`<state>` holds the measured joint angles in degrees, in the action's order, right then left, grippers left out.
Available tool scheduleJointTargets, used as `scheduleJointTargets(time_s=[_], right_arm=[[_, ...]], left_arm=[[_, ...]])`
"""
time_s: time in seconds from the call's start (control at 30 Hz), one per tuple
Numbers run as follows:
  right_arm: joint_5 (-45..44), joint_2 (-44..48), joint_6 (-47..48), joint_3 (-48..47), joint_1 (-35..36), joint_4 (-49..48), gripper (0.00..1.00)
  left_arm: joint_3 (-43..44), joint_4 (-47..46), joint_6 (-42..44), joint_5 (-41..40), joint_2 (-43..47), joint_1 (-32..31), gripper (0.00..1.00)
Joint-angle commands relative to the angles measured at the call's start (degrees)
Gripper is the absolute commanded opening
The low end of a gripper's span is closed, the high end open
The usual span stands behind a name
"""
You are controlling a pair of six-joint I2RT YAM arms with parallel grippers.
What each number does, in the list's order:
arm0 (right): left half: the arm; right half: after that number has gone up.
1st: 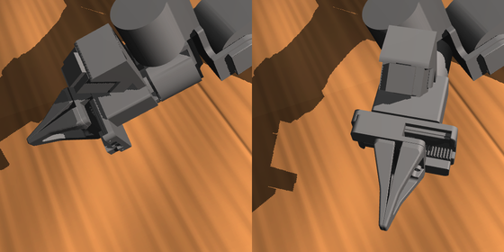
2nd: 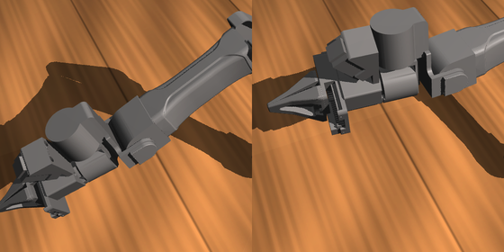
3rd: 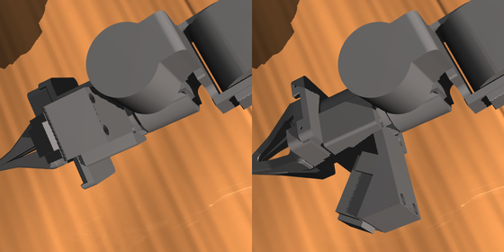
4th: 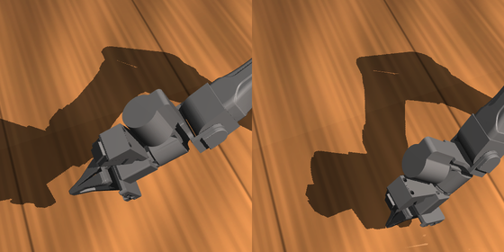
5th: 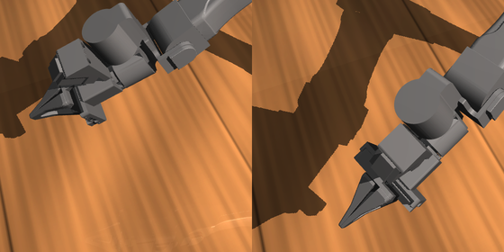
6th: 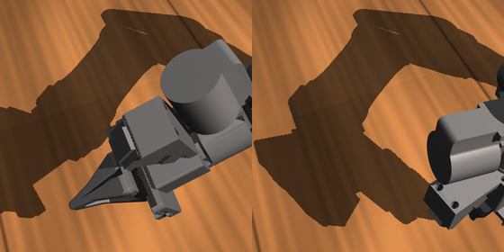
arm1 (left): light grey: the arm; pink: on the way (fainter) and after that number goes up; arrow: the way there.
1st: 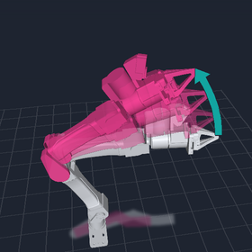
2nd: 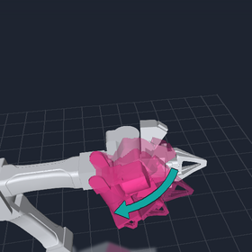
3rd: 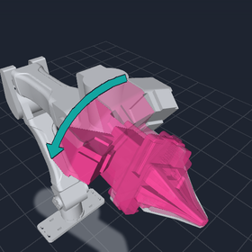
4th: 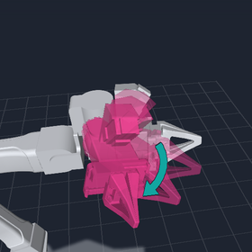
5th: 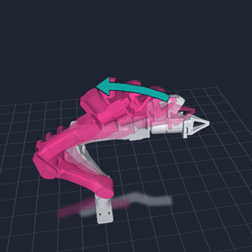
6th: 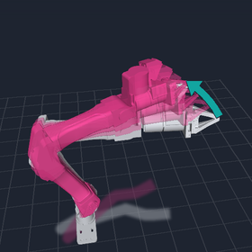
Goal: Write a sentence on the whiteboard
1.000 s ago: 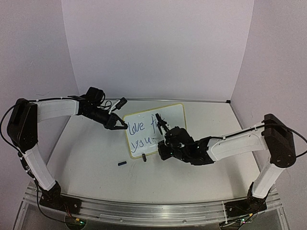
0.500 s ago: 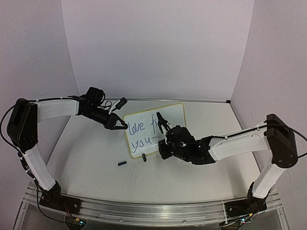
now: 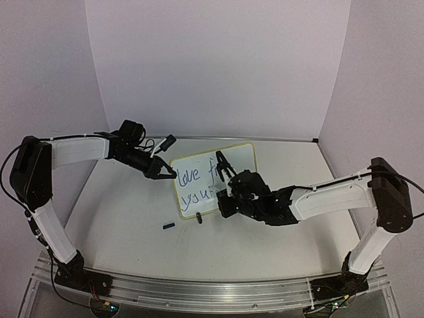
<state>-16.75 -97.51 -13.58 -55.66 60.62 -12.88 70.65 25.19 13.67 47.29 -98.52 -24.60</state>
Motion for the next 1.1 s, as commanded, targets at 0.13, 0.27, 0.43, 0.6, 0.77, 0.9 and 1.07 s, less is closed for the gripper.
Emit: scheduleJointTargets(time_s=[0.13, 0.27, 0.43, 0.6, 0.77, 0.9, 1.07], right_arm=[[-1.13, -2.31, 0.31, -3.03, 0.05, -1.09, 0.0], [-1.57, -2.86, 0.31, -3.3, 0.07, -1.09, 0.0], [-1.7, -3.88, -0.14, -3.37, 0.07, -1.09, 0.0], [-1.68, -3.6, -0.84, -2.45, 0.04, -0.68, 0.0], [-2.52, -1.83, -2.84, 0.51, 0.07, -0.22, 0.0], [-2.47, -0.91, -3.54, 2.14, 0.05, 0.02, 0.0], [-0.86, 1.21, -3.19, 3.17, 0.11, -0.58, 0.0]], left_arm=[[1.51, 2.14, 3.24, -5.28, 0.59, -0.63, 0.0], [1.51, 2.18, 3.2, -5.33, 0.7, -0.71, 0.0], [1.51, 2.23, 3.29, -5.39, 0.61, -0.71, 0.0], [1.51, 2.32, 3.33, -5.53, 0.7, -0.72, 0.0], [1.51, 2.3, 3.32, -5.54, 0.78, -0.71, 0.0], [1.56, 2.32, 3.29, -5.54, 0.77, -0.71, 0.0], [1.51, 2.41, 3.38, -5.79, 0.96, -0.71, 0.0]])
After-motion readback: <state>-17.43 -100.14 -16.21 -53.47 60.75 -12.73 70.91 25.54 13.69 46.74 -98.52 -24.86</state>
